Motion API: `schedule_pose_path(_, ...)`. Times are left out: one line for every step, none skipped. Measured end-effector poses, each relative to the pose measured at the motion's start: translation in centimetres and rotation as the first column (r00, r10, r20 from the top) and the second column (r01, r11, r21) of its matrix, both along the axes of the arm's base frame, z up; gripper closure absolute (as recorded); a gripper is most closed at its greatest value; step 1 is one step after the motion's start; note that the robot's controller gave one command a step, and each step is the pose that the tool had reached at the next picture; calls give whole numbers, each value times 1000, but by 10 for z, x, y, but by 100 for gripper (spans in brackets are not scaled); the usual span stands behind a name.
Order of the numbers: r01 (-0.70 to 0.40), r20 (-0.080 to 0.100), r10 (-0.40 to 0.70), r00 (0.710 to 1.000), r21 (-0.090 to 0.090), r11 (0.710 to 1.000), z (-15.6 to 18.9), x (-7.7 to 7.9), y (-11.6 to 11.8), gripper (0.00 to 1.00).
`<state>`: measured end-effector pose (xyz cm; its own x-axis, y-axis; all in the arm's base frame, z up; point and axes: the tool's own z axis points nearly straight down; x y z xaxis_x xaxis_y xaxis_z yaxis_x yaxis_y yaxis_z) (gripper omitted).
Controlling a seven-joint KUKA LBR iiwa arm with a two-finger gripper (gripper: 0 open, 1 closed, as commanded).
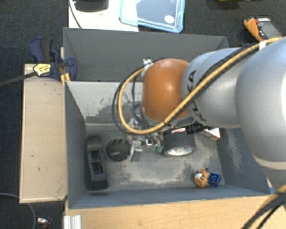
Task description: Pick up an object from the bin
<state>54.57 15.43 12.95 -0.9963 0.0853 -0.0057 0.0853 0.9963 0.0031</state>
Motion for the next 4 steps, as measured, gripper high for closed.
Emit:
schedule_pose_path(-16, 6, 16, 1000, -1, 1000, -7, 10, 11, 0)
schedule_pose_path(2, 3, -2, 1000, 2, 1000, -26, 12, -6, 0)
schedule_pose_path(-4, 8, 4, 1000, 0, 1000, -48, 37, -11, 0)
schedule_pose_path(17, 5, -17, 1000, 2, 1000, -39, 26, -33, 0)
